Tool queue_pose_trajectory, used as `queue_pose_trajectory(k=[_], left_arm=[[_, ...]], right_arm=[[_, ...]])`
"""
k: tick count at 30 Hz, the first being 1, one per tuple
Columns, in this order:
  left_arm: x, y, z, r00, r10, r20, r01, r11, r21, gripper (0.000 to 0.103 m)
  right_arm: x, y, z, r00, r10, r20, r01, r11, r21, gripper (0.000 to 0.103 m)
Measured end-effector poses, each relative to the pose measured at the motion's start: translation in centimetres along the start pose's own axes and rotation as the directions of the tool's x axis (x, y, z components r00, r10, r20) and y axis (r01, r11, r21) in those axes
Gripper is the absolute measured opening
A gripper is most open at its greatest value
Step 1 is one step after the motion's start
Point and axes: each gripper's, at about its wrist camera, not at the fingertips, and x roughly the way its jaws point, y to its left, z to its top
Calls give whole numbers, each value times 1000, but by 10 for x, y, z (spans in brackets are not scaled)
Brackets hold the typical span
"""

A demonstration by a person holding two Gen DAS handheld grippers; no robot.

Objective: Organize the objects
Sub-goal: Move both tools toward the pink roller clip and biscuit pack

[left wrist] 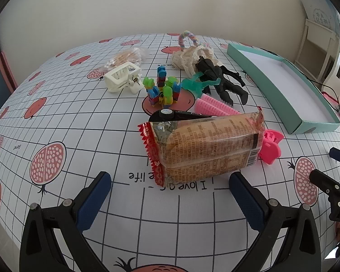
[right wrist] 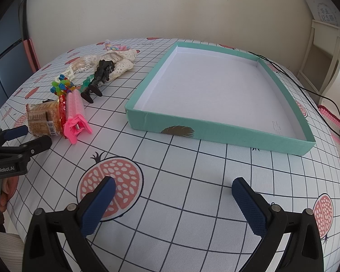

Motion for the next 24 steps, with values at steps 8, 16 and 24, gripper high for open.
queue_pose_trajectory(k=[8, 16, 24], left_arm=[[0, 0, -2, 1000, -9, 1, 9, 1000, 9, 103], [-2, -2, -3, 999, -35, -14, 36, 999, 39, 103], [-13, 5, 2, 994, -109, -12, 109, 994, 5, 103]], right_arm=[[0, 0, 0, 1000, 0, -1, 0, 1000, -1, 103], [2, 2, 4, 999, 5, -41, -5, 1000, -11, 103], [-4, 7, 21, 998, -4, -57, 2, 999, -32, 103]])
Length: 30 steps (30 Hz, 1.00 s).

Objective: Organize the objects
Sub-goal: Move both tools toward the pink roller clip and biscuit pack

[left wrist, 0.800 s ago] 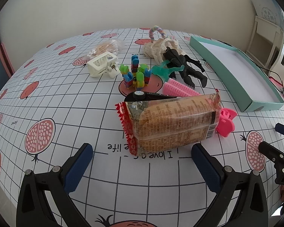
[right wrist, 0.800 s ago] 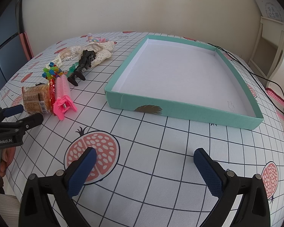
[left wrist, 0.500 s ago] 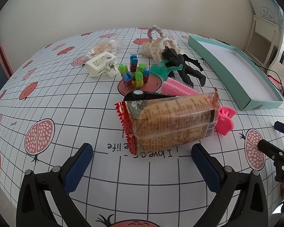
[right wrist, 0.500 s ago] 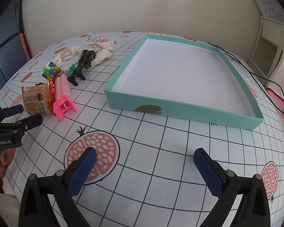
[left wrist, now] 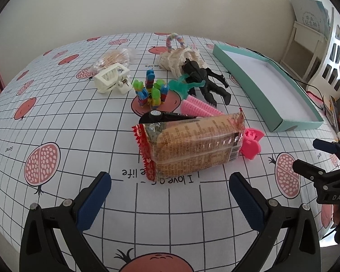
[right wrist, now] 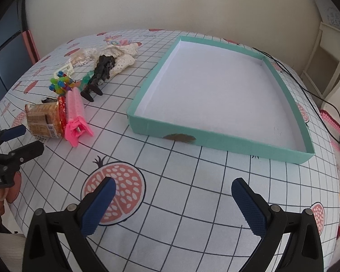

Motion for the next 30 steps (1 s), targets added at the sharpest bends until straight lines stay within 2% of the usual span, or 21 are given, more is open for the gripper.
queue_pose_trajectory(k=[7, 12, 19, 22, 26, 30], left_arm=[[0, -12, 11, 1000, 6, -1, -6, 1000, 30, 103], [-8, -4, 15, 999, 40, 22, -39, 999, -2, 103], [3, -18, 22, 1000, 28, 5, -28, 999, 39, 103], [7, -25, 25, 997, 73, 16, -74, 994, 81, 103], [7, -10, 26, 988, 153, 26, -154, 987, 44, 103], [1, 9, 25, 987, 157, 32, -157, 988, -5, 103]], right_arm=[[-2, 11, 2, 1000, -20, 19, 21, 999, -39, 103], [1, 8, 2, 1000, -10, 14, 10, 1000, -23, 103], [4, 9, 1, 1000, -1, 9, 1, 1000, -25, 103], [3, 8, 1, 1000, -1, 13, 1, 1000, -21, 103], [-1, 8, 3, 1000, 4, 23, -3, 1000, -23, 103], [-7, 12, 12, 999, 35, 32, -34, 999, -33, 103]])
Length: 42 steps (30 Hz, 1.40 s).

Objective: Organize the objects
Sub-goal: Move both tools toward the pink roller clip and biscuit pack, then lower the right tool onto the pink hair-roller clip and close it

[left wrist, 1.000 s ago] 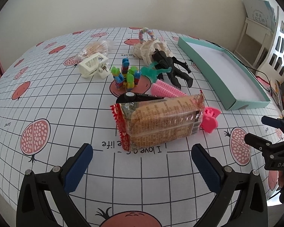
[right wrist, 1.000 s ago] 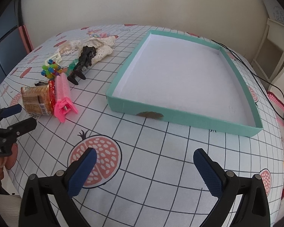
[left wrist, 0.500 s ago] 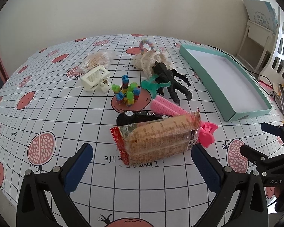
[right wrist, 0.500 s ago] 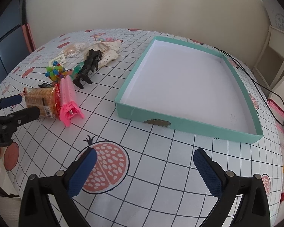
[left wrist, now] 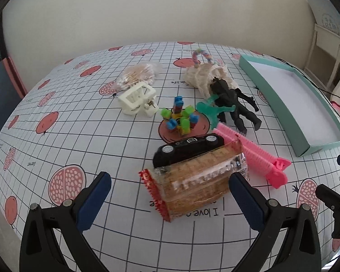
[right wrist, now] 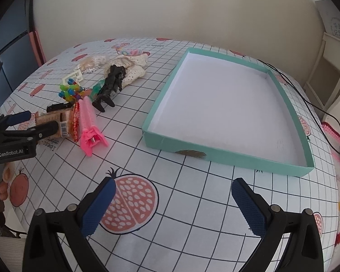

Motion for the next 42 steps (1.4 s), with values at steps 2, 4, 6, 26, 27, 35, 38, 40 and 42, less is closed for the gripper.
queue_pose_trajectory(k=[2, 4, 6, 26, 27, 35, 38, 40, 42], left_arm=[[-3, 7, 0, 1000, 15, 11, -15, 1000, -13, 103], [-6, 11, 2, 1000, 19, 19, -19, 1000, -14, 103], [-9, 13, 3, 1000, 2, 26, -2, 1000, -11, 103], [4, 11, 4, 996, -92, -6, 93, 994, 53, 102], [5, 11, 4, 996, -92, -6, 92, 994, 57, 102], [5, 17, 5, 990, -139, -9, 139, 989, 48, 102], [6, 13, 5, 986, -164, -18, 165, 985, 58, 102], [6, 9, 5, 984, -175, -25, 176, 982, 65, 102], [7, 7, 5, 984, -177, -27, 178, 981, 76, 102]], right_arm=[[-2, 4, 8, 1000, 20, 2, -20, 1000, -13, 103], [-6, 10, 18, 999, 37, 10, -36, 999, -32, 103], [-10, 17, 30, 998, 57, 22, -56, 997, -54, 103], [36, 89, 61, 971, 199, -132, -224, 949, -222, 68], [38, 89, 60, 968, 210, -138, -236, 947, -218, 65], [49, 89, 60, 961, 222, -167, -253, 947, -196, 48], [50, 92, 57, 964, 204, -173, -239, 947, -214, 34], [47, 89, 55, 963, 205, -176, -240, 948, -208, 29], [46, 83, 52, 958, 215, -189, -250, 951, -183, 28]])
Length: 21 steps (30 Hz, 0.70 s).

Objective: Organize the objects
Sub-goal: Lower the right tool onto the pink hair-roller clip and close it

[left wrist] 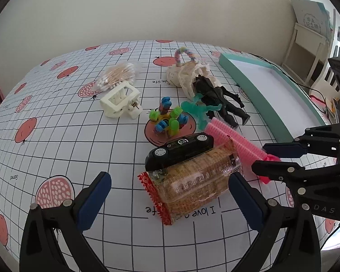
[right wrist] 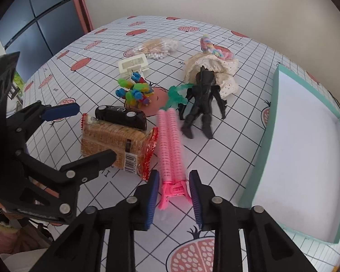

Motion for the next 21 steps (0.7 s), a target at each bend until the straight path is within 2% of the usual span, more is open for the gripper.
queue_pose_trajectory(k=[4, 14, 17, 18, 21], left_arm=[[3, 0, 2, 1000, -3, -5, 3, 1000, 11, 102], [10, -5, 0, 996, -88, -35, 87, 996, -18, 100], [10, -5, 0, 989, -145, -36, 144, 989, -38, 78], [10, -5, -1, 985, -170, -39, 168, 985, -46, 66], [5, -3, -4, 985, -168, -28, 166, 985, -56, 53]], right_arm=[[-5, -4, -8, 1000, -15, -12, 16, 1000, 25, 28], [-8, -12, -15, 1000, -6, -12, 6, 999, 53, 28], [-8, -14, -15, 1000, -3, -10, 4, 998, 56, 28], [-8, -15, -15, 1000, -3, -10, 3, 998, 59, 28], [-7, -16, -15, 1000, 4, -11, -3, 998, 66, 28]])
